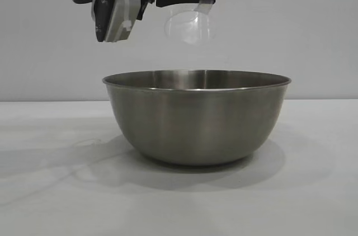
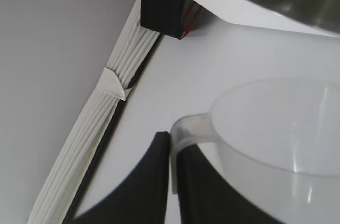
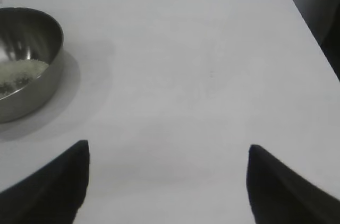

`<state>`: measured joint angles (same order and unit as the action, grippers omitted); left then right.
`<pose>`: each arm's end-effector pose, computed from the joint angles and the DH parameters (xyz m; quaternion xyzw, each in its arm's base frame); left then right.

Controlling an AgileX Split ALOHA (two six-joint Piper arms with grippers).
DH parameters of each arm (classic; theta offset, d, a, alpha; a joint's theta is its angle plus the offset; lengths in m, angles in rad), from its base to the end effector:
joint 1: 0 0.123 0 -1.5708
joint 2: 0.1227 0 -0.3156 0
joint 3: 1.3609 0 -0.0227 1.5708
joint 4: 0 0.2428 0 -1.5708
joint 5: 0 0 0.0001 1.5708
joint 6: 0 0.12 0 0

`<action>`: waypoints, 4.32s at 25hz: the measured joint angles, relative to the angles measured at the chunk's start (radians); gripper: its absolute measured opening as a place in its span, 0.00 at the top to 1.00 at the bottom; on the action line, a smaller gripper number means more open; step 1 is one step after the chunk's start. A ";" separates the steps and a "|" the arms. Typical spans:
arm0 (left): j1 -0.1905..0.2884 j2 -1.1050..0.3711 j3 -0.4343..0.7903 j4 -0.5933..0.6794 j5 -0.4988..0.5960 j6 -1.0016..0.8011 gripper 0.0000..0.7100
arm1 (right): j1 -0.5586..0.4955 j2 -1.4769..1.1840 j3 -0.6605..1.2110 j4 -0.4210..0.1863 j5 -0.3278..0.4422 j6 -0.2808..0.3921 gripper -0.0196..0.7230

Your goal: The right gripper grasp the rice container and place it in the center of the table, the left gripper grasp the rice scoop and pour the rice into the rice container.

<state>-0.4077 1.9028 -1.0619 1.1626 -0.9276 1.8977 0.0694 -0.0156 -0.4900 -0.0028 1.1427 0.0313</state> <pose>0.3413 -0.2433 0.2354 0.7137 -0.2828 0.4116 0.4911 -0.0228 -0.0019 0.2484 -0.0165 0.8724 0.0232 0.4880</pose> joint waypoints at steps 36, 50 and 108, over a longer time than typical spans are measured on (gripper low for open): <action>0.205 0.000 0.254 -1.126 -0.103 -1.941 1.00 | 0.000 0.000 0.000 0.000 0.000 0.000 0.24; 0.209 0.136 0.488 -1.249 -0.202 -1.950 1.00 | 0.000 0.000 0.000 0.000 0.000 0.000 0.24; 0.209 -0.209 0.855 -1.118 0.089 -1.915 0.47 | 0.000 0.000 0.000 0.000 0.000 0.000 0.24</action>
<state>-0.1992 1.6941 -0.2069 0.0445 -0.8391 -0.0174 0.0694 -0.0156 -0.4900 -0.0028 1.1427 0.0309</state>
